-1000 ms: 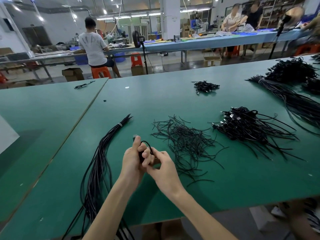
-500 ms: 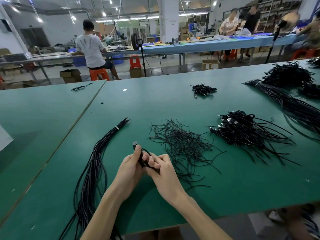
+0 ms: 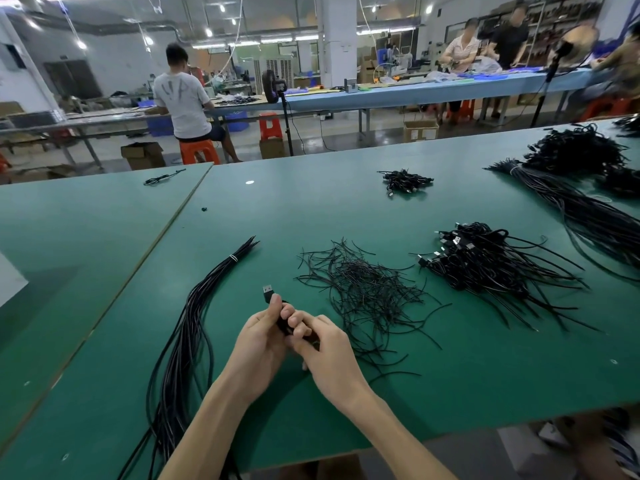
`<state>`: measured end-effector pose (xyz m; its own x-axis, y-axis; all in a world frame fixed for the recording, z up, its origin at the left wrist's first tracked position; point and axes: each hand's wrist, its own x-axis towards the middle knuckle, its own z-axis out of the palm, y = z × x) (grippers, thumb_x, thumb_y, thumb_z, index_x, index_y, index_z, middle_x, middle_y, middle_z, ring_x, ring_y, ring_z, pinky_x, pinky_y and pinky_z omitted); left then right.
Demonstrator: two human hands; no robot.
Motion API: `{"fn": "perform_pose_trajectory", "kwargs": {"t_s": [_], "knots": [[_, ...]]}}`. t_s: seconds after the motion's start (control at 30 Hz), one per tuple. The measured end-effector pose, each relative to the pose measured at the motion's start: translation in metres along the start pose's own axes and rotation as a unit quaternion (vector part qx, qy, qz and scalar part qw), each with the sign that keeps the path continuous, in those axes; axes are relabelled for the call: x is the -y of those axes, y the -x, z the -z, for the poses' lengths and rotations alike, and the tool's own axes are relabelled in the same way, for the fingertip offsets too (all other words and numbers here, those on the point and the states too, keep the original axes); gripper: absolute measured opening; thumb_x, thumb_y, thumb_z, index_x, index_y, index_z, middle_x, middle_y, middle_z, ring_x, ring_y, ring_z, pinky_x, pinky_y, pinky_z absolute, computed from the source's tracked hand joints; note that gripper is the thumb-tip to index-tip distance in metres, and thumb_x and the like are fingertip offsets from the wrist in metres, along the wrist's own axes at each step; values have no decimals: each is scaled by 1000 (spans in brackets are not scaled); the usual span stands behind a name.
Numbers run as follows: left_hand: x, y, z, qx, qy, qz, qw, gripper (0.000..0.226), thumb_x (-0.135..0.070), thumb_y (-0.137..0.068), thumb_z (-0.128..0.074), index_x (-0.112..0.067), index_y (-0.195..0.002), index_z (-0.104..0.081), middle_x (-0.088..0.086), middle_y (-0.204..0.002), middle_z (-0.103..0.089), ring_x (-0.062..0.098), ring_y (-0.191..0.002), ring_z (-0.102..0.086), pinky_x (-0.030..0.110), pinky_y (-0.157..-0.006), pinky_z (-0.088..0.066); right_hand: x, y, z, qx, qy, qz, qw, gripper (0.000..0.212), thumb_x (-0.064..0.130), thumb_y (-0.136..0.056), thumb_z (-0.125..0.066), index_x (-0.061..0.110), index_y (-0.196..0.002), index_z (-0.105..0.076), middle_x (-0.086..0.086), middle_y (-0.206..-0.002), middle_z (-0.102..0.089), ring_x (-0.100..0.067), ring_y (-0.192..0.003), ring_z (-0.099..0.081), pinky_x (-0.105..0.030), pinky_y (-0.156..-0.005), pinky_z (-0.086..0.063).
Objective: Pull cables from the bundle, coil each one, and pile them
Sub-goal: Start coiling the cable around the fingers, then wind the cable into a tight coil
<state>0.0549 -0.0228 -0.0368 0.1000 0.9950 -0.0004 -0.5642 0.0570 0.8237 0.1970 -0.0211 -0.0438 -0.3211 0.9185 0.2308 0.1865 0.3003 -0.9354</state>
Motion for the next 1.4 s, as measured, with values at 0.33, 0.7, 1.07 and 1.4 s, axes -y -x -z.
{"fn": "perform_pose_trajectory", "kwargs": {"t_s": [0.33, 0.7, 1.07, 1.4], "knots": [[-3, -1, -3, -1, -46, -18, 999, 42, -52, -94, -69, -15, -74, -60, 10, -77, -59, 24, -74, -62, 33, -76, -57, 10, 4, -3, -26, 65, 44, 997, 40, 10, -102, -59, 14, -141, -56, -1, -113, -53, 1, -103, -56, -5, -95, -39], [-7, 3, -2, 13, -79, -9, 997, 44, -47, -106, -50, -13, -81, -62, 10, -81, -59, 24, -78, -61, 32, -77, -55, 10, 6, -4, -23, 100, 30, 994, 54, 8, -104, -55, 6, -156, -37, -2, -123, -48, -3, -109, -53, -3, -100, -34], [-2, 4, -8, -28, -113, -58, 992, 44, -46, -106, -48, -12, -85, -67, 11, -85, -60, 24, -80, -60, 32, -78, -55, 5, 5, -7, -49, 125, 48, 990, 54, 7, -103, -56, 9, -155, -39, 4, -120, -43, 10, -100, -48, 3, -92, -33], [4, 6, -12, -89, -168, -95, 977, 44, -41, -105, -44, -9, -80, -63, 11, -79, -62, 23, -75, -61, 32, -76, -58, 1, 2, -7, -51, 128, 38, 990, 55, 2, -102, -56, 8, -154, -41, 3, -115, -44, 16, -100, -48, 3, -93, -32]]}}
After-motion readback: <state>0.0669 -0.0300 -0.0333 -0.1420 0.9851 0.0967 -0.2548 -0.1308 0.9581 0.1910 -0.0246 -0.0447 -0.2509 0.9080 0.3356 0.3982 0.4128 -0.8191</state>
